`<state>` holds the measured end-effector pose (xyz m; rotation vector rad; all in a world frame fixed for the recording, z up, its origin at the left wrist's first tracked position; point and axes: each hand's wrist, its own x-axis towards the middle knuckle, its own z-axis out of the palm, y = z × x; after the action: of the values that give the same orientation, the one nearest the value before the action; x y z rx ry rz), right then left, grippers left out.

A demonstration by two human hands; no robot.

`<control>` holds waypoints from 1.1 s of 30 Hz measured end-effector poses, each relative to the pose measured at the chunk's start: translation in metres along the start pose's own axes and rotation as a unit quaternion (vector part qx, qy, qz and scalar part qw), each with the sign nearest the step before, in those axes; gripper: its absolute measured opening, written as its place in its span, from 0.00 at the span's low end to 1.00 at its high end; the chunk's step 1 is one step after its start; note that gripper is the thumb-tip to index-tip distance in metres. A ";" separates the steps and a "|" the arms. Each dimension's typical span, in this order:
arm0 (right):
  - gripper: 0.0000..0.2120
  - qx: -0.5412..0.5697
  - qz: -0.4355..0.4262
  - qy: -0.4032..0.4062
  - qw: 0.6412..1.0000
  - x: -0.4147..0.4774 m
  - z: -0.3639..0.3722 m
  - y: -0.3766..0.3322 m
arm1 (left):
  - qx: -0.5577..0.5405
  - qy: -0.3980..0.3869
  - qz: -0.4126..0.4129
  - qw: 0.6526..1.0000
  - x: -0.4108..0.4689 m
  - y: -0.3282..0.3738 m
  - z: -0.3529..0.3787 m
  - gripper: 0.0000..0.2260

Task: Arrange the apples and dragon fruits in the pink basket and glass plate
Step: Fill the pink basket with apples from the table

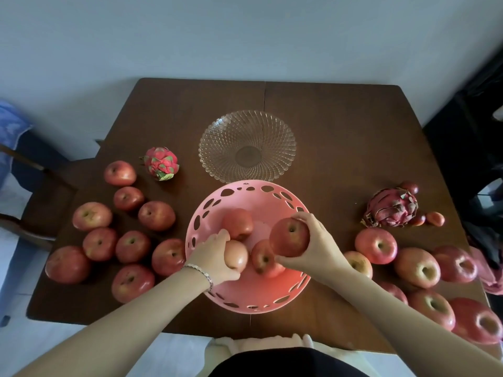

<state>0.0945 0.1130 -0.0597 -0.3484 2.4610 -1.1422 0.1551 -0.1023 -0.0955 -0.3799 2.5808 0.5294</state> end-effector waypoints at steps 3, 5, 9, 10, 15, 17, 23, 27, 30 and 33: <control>0.37 -0.044 -0.033 -0.062 0.997 -0.005 0.009 -0.008 | 0.021 0.002 0.013 1.000 0.009 -0.004 -0.010 0.24; 0.36 -0.072 -0.059 -0.109 0.990 -0.008 0.022 -0.013 | 0.082 -0.003 0.037 0.996 0.014 -0.004 -0.015 0.23; 0.37 -0.087 -0.111 -0.170 0.975 -0.009 0.052 -0.023 | 0.153 -0.015 0.072 0.986 0.027 -0.001 -0.030 0.21; 0.39 -0.088 -0.121 -0.178 0.973 -0.007 0.058 -0.026 | 0.140 -0.028 0.064 0.988 0.031 -0.002 -0.034 0.20; 0.38 -0.145 -0.143 -0.171 0.964 -0.005 0.078 -0.033 | 0.035 -0.009 0.046 0.998 0.038 -0.004 -0.042 0.13; 0.38 -0.175 -0.153 -0.153 0.960 -0.005 0.076 -0.032 | -0.002 0.017 0.054 0.998 0.032 -0.004 -0.037 0.12; 0.41 -0.221 -0.132 -0.135 0.957 -0.002 0.069 -0.023 | -0.099 0.061 0.097 0.988 -0.001 -0.002 -0.025 0.14; 0.43 -0.216 -0.114 -0.126 0.962 -0.003 0.071 -0.021 | -0.217 -0.034 0.108 0.970 -0.018 0.005 -0.037 0.23; 0.43 -0.207 -0.101 -0.135 0.964 -0.003 0.071 -0.023 | -0.095 -0.124 0.096 0.983 -0.016 0.004 -0.032 0.47; 0.44 -0.215 -0.103 -0.139 0.961 -0.001 0.071 -0.024 | -0.024 -0.112 0.090 0.989 -0.015 0.011 -0.024 0.47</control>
<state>0.1294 0.0505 -0.0823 -0.8481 2.4380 -0.5637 0.1548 -0.1002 -0.0657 -0.0957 2.3994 0.6594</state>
